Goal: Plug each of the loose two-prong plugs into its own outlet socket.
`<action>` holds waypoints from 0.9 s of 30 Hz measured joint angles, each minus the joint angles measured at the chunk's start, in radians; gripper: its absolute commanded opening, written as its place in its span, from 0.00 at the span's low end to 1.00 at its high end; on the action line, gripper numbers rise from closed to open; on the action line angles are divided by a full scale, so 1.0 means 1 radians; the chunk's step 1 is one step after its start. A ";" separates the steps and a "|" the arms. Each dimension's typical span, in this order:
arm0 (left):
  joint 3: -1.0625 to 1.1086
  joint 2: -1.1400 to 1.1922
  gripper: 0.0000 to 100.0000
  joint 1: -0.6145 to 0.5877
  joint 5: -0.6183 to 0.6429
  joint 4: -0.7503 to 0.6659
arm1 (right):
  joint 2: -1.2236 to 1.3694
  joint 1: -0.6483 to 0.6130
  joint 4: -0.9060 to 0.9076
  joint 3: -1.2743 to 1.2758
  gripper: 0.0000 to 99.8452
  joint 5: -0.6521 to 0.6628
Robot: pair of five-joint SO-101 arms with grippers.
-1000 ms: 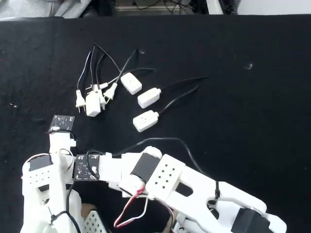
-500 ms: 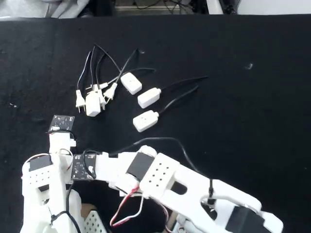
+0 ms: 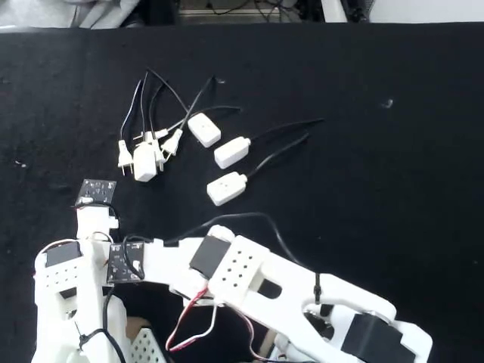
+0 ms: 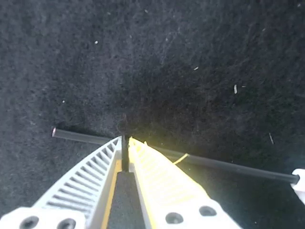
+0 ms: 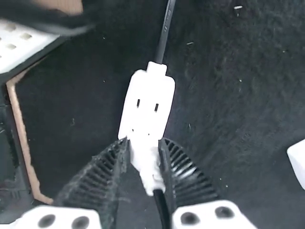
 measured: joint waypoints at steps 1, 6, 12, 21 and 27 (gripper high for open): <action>0.000 0.000 0.03 0.000 0.000 0.000 | 0.002 0.000 0.000 0.000 0.01 0.000; 0.002 0.000 0.03 0.000 0.000 0.000 | 0.015 -0.003 -0.011 0.002 0.01 0.000; 0.002 0.000 0.03 0.000 0.000 0.000 | 0.015 -0.005 -0.018 0.003 0.01 0.000; 0.002 0.000 0.03 0.000 0.000 0.000 | 0.017 -0.009 0.018 -0.021 0.01 -0.028; 0.002 0.000 0.03 0.000 0.000 0.000 | 0.017 -0.009 0.020 -0.021 0.01 -0.038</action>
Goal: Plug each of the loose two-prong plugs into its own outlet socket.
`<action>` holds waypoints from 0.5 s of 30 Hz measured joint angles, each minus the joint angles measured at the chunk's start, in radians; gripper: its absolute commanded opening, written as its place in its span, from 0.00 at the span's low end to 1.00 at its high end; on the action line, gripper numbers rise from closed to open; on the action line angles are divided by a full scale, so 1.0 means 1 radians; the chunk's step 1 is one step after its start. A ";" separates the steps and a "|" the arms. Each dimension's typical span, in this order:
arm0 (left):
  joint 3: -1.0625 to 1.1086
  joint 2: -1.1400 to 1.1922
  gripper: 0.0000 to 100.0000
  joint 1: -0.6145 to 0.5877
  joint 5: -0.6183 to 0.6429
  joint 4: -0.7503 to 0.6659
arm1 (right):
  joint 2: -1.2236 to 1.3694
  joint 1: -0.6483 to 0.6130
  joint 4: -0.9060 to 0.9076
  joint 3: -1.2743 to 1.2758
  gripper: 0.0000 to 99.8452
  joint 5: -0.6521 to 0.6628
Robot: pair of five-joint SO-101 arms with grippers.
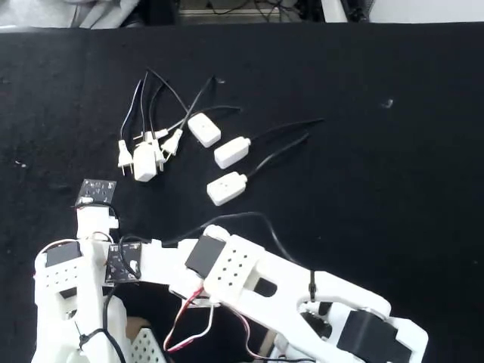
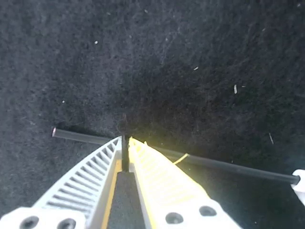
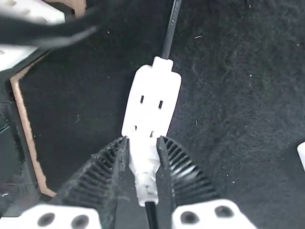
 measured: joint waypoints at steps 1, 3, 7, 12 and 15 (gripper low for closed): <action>0.000 0.000 0.03 0.000 0.000 0.000 | 0.000 0.000 0.003 0.000 0.01 -0.002; 0.000 0.000 0.03 0.000 0.000 0.000 | 0.000 0.000 0.008 -0.002 0.01 -0.002; 0.000 0.000 0.03 0.000 0.000 0.000 | -0.012 0.025 0.026 0.000 0.01 -0.003; -0.002 0.000 0.03 0.000 0.000 0.000 | -0.089 0.075 0.130 -0.017 0.01 0.005; -0.002 0.000 0.03 0.000 0.000 0.000 | -0.141 0.130 0.173 -0.025 0.01 0.012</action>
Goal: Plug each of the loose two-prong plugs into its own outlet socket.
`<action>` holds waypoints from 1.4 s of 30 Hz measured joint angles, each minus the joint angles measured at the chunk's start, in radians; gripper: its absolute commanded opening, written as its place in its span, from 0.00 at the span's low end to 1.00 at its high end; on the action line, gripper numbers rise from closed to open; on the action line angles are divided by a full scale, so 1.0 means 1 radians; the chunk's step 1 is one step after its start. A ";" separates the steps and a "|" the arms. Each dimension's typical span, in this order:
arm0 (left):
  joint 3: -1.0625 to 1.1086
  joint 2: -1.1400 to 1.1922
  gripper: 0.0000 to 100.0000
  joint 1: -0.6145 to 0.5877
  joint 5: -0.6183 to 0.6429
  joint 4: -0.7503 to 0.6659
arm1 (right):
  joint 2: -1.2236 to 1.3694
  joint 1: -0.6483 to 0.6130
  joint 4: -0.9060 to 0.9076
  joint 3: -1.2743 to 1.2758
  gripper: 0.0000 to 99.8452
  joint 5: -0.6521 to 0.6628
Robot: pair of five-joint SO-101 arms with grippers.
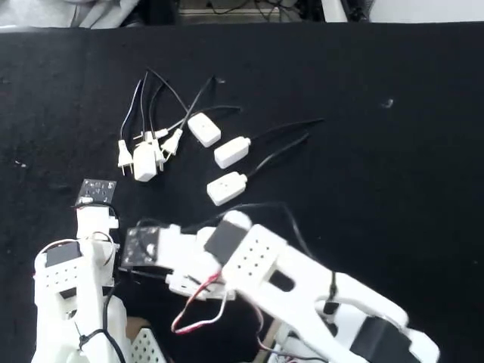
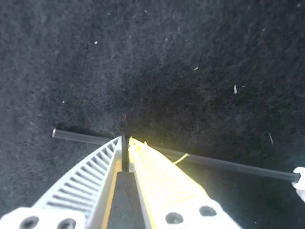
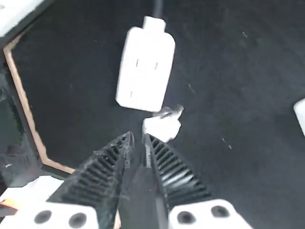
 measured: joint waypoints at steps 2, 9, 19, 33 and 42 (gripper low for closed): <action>0.000 0.000 0.03 0.000 0.000 0.000 | -0.012 0.043 0.002 0.012 0.01 0.026; 0.000 0.000 0.03 0.000 0.000 0.000 | -0.015 0.109 -0.009 0.170 0.18 0.049; 0.000 0.000 0.03 0.000 0.000 0.000 | -0.017 0.127 -0.222 0.275 0.16 0.055; 0.000 0.000 0.03 0.000 0.000 0.000 | -0.017 0.270 -0.371 0.397 0.15 0.117; 0.000 0.000 0.03 0.000 0.000 0.000 | -0.017 0.218 -0.371 0.396 0.01 0.117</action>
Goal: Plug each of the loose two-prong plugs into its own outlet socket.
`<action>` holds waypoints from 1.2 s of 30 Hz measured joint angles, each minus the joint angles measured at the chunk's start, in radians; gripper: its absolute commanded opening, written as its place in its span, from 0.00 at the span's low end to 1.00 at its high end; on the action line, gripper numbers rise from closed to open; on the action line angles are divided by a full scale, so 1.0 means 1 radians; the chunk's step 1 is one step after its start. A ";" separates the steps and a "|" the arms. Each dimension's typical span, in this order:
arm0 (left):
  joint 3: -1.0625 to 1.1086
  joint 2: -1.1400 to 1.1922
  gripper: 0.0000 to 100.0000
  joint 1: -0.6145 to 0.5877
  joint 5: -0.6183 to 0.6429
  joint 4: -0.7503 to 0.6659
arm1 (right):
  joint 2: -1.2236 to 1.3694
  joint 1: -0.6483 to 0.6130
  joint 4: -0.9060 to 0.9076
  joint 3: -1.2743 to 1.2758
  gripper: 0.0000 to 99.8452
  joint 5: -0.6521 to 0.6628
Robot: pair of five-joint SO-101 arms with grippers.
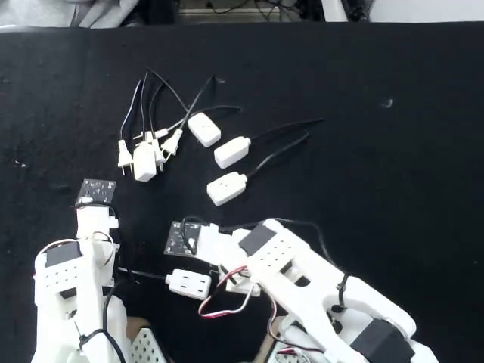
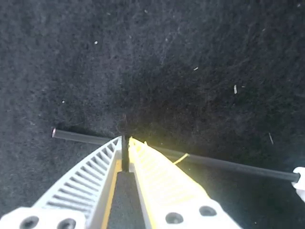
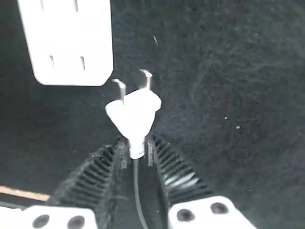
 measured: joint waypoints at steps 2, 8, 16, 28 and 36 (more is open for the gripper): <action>0.000 0.000 0.03 0.000 0.000 0.000 | 0.000 0.028 0.000 -0.018 0.01 0.000; 0.000 0.000 0.03 0.000 0.000 0.000 | 0.000 0.120 -0.038 -0.109 0.01 0.052; 0.000 0.000 0.03 0.000 0.000 0.000 | 0.018 0.167 -0.187 -0.086 0.20 -0.043; 0.000 0.000 0.03 0.000 0.000 0.000 | 0.040 0.167 -0.244 -0.084 0.15 -0.037; 0.000 0.000 0.03 0.000 0.000 0.000 | 0.183 0.167 -0.299 -0.084 0.13 -0.018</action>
